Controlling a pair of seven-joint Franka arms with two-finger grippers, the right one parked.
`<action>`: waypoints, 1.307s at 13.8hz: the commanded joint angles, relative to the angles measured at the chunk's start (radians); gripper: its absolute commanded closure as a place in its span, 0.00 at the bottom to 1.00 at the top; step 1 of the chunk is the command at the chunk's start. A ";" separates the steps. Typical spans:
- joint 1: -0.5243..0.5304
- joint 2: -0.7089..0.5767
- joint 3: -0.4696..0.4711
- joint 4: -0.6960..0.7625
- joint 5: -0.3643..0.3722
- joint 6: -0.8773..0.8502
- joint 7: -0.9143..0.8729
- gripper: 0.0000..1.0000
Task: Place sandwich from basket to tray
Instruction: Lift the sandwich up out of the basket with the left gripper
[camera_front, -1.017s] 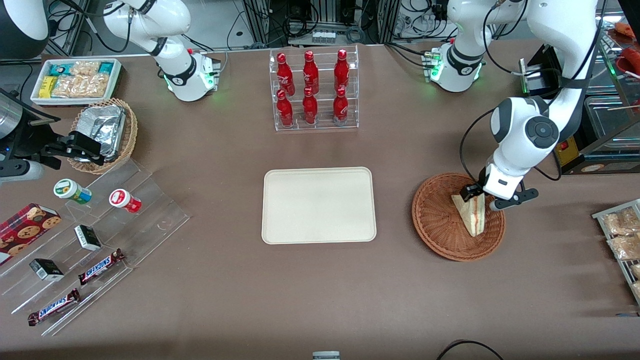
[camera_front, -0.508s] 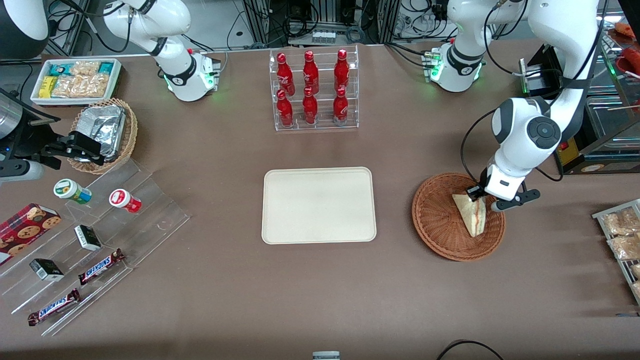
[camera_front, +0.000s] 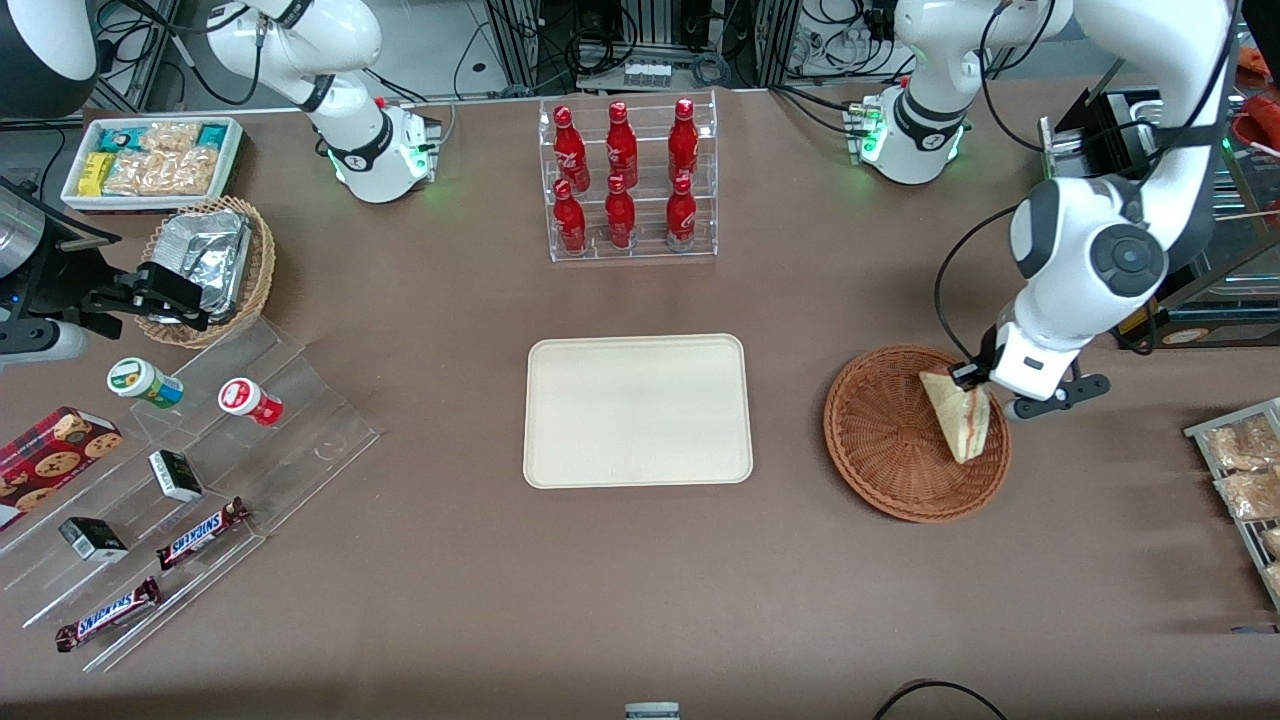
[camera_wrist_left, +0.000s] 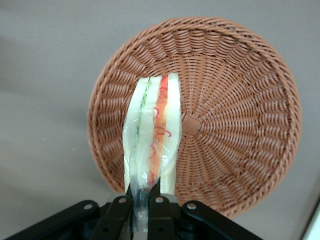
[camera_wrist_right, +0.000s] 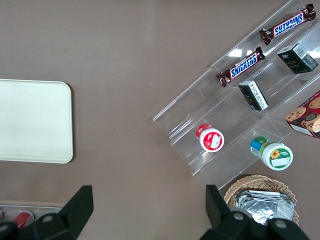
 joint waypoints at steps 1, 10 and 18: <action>0.009 -0.036 -0.012 0.067 0.010 -0.119 0.010 1.00; 0.006 -0.103 -0.117 0.225 0.012 -0.359 0.009 1.00; -0.002 -0.080 -0.312 0.223 0.012 -0.344 -0.022 1.00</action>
